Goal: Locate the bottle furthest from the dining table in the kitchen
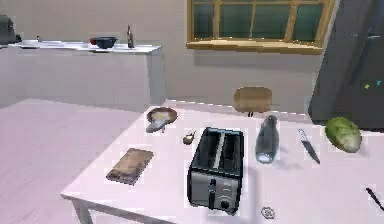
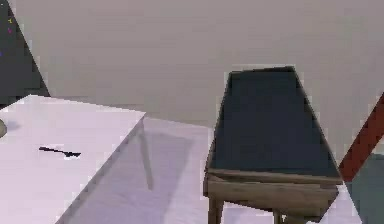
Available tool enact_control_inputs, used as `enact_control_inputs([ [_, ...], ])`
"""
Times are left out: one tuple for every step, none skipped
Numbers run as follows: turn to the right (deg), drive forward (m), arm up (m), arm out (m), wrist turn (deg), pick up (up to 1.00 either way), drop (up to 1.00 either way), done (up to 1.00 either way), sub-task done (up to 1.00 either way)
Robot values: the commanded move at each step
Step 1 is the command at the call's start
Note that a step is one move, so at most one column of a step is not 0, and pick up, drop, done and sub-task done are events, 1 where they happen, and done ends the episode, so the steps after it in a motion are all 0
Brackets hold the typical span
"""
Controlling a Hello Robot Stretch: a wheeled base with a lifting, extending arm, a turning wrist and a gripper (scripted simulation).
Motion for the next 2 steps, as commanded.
enact_control_inputs([
  [-45.0, 0.00, 0.00, 0.00, 0.0, 0.00, 0.00, 0.00, 0.00],
  [-39.0, 0.00, 0.00, 0.00, 0.0, 0.00, 0.00, 0.00, 0.00],
])
